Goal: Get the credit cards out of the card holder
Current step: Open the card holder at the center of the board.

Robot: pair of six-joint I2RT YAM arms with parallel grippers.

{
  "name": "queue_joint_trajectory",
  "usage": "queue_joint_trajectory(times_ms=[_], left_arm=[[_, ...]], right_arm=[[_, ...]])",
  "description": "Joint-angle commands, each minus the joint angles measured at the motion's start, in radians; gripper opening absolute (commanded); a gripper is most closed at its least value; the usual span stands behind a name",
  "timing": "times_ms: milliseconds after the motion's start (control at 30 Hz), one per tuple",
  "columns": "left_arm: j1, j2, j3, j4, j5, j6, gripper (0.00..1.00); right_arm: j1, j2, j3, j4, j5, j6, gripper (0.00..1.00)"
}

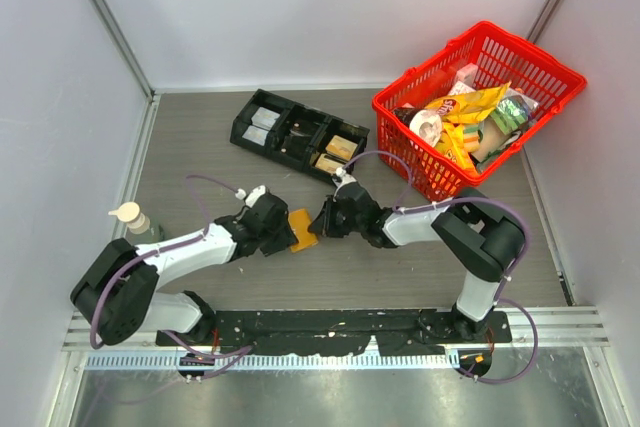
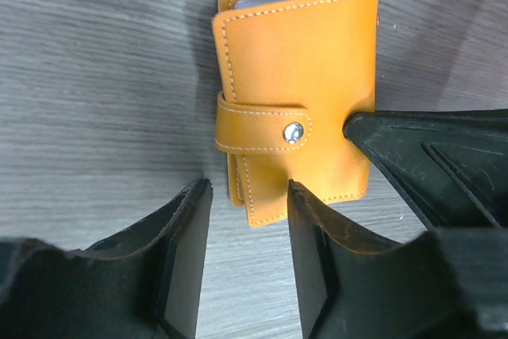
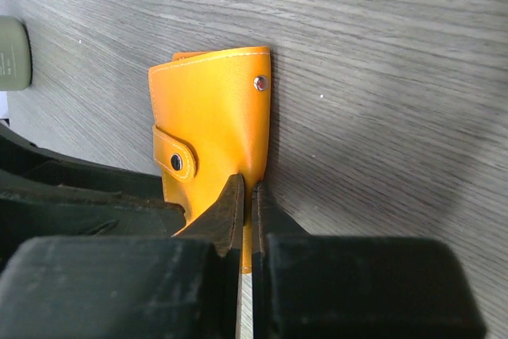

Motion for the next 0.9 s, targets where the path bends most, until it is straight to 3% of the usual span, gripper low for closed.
queue_joint_trajectory(times_ms=[0,200,600,867], left_arm=[[-0.054,-0.030,0.101,-0.219,-0.136,0.077,0.50],[-0.127,0.005,0.256,-0.348,-0.283,0.120,0.42],[-0.153,0.221,0.370,-0.328,-0.316,0.180,0.33],[-0.183,0.310,0.373,-0.335,-0.317,0.181,0.36]], right_arm=[[0.030,0.015,-0.016,-0.204,0.035,-0.083,0.01],[0.038,-0.016,-0.014,-0.233,0.078,-0.099,0.01],[0.041,-0.013,-0.016,-0.233,0.085,-0.103,0.01],[0.041,0.000,-0.014,-0.228,0.078,-0.109,0.01]])
